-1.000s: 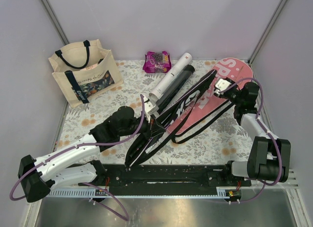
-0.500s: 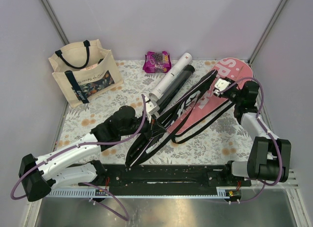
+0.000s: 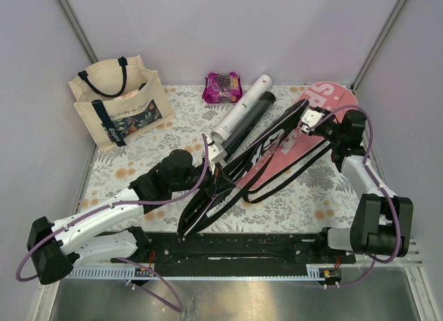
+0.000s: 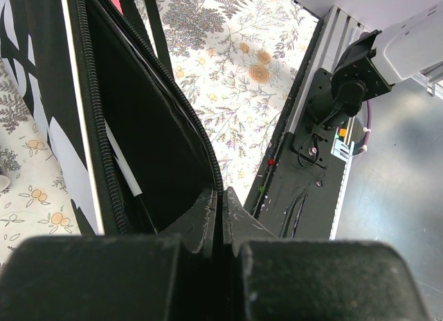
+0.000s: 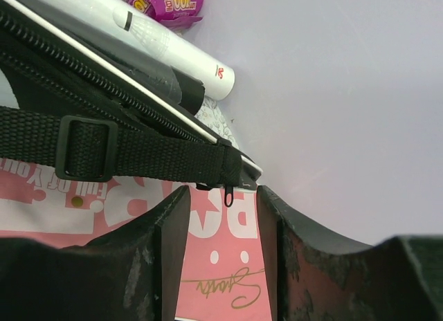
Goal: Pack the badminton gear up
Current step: Zip the racket bag at the center of the board.
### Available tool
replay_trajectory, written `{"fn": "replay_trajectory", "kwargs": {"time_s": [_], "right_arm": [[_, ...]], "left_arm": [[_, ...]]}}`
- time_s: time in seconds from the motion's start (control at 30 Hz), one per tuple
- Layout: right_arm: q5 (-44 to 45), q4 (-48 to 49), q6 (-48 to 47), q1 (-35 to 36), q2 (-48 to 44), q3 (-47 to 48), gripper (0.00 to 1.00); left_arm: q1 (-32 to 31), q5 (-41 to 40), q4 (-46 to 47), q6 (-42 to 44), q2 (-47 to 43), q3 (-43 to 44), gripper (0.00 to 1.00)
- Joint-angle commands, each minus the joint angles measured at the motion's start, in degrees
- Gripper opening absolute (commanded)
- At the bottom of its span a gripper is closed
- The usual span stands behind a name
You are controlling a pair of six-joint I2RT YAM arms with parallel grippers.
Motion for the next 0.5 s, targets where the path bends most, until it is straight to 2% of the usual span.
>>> {"fn": "replay_trajectory", "kwargs": {"time_s": [0.0, 0.17, 0.27, 0.37, 0.47], "right_arm": [[-1.6, -1.7, -2.3, 0.7, 0.7, 3.0, 0.51], [-1.0, -1.5, -2.5, 0.9, 1.2, 3.3, 0.48], [-0.6, -1.4, -2.7, 1.0, 1.3, 3.5, 0.42], [-1.2, -1.4, -2.8, 1.0, 1.5, 3.7, 0.29], [-2.0, -2.0, -2.9, 1.1, 1.4, 3.8, 0.07]], "left_arm": [[0.2, 3.0, 6.5, 0.9, -0.5, 1.9, 0.00], [0.2, 3.1, 6.4, 1.1, -0.5, 1.9, 0.00], [0.2, 3.3, 6.6, 1.0, -0.5, 1.7, 0.00], [0.1, 3.3, 6.7, 1.1, -0.5, 1.7, 0.00], [0.2, 3.1, 6.7, 1.1, -0.4, 1.7, 0.00]]}}
